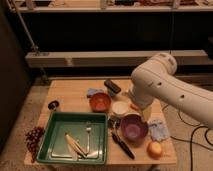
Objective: Place sponge in tray
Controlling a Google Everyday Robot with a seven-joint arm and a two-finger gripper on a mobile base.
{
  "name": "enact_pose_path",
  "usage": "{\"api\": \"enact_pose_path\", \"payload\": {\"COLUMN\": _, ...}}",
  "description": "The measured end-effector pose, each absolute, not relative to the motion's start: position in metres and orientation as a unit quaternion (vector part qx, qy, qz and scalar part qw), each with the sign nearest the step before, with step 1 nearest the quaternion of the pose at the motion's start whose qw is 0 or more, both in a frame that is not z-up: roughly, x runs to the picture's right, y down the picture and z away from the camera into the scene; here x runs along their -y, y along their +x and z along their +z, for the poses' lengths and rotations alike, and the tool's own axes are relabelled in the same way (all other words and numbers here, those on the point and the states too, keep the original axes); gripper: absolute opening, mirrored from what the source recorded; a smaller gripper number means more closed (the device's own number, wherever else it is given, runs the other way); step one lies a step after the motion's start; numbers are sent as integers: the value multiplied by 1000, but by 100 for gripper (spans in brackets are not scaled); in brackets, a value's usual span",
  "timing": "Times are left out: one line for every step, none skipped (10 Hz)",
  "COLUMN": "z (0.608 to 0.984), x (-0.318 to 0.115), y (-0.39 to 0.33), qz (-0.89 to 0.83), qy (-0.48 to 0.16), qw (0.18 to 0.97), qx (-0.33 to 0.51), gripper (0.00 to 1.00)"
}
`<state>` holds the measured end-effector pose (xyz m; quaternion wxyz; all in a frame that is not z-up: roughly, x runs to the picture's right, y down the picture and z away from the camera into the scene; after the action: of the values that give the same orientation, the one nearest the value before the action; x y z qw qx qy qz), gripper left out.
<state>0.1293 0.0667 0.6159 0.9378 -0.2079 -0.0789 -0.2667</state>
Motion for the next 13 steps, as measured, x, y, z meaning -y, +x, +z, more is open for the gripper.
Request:
{"api": "enact_pose_path", "payload": {"z": 616, "x": -67, "y": 129, "qz": -267, "qy": -208, "qw": 938, "qx": 79, "gripper": 80}}
{"api": "enact_pose_path", "payload": {"z": 616, "x": -67, "y": 129, "qz": -267, "qy": -208, "qw": 938, "qx": 79, "gripper": 80}}
{"api": "enact_pose_path", "payload": {"z": 616, "x": -67, "y": 129, "qz": -267, "qy": -208, "qw": 938, "qx": 79, "gripper": 80}}
{"api": "enact_pose_path", "payload": {"z": 616, "x": -67, "y": 129, "qz": -267, "qy": -208, "qw": 938, "qx": 79, "gripper": 80}}
{"api": "enact_pose_path", "payload": {"z": 616, "x": -67, "y": 129, "qz": -267, "qy": -208, "qw": 938, "qx": 79, "gripper": 80}}
{"api": "enact_pose_path", "payload": {"z": 616, "x": -67, "y": 129, "qz": -267, "qy": -208, "qw": 938, "qx": 79, "gripper": 80}}
{"api": "enact_pose_path", "payload": {"z": 616, "x": -67, "y": 129, "qz": -267, "qy": -208, "qw": 938, "qx": 79, "gripper": 80}}
{"api": "enact_pose_path", "payload": {"z": 616, "x": -67, "y": 129, "qz": -267, "qy": -208, "qw": 938, "qx": 79, "gripper": 80}}
{"api": "enact_pose_path", "payload": {"z": 616, "x": -67, "y": 129, "qz": -267, "qy": -208, "qw": 938, "qx": 79, "gripper": 80}}
{"api": "enact_pose_path", "payload": {"z": 616, "x": -66, "y": 129, "qz": -269, "qy": -206, "qw": 938, "qx": 78, "gripper": 80}}
{"api": "enact_pose_path", "payload": {"z": 618, "x": -63, "y": 129, "qz": -282, "qy": -202, "qw": 935, "qx": 75, "gripper": 80}}
{"api": "enact_pose_path", "payload": {"z": 623, "x": -55, "y": 126, "qz": -296, "qy": -195, "qw": 932, "qx": 76, "gripper": 80}}
{"api": "enact_pose_path", "payload": {"z": 631, "x": -43, "y": 124, "qz": -309, "qy": -188, "qw": 929, "qx": 82, "gripper": 80}}
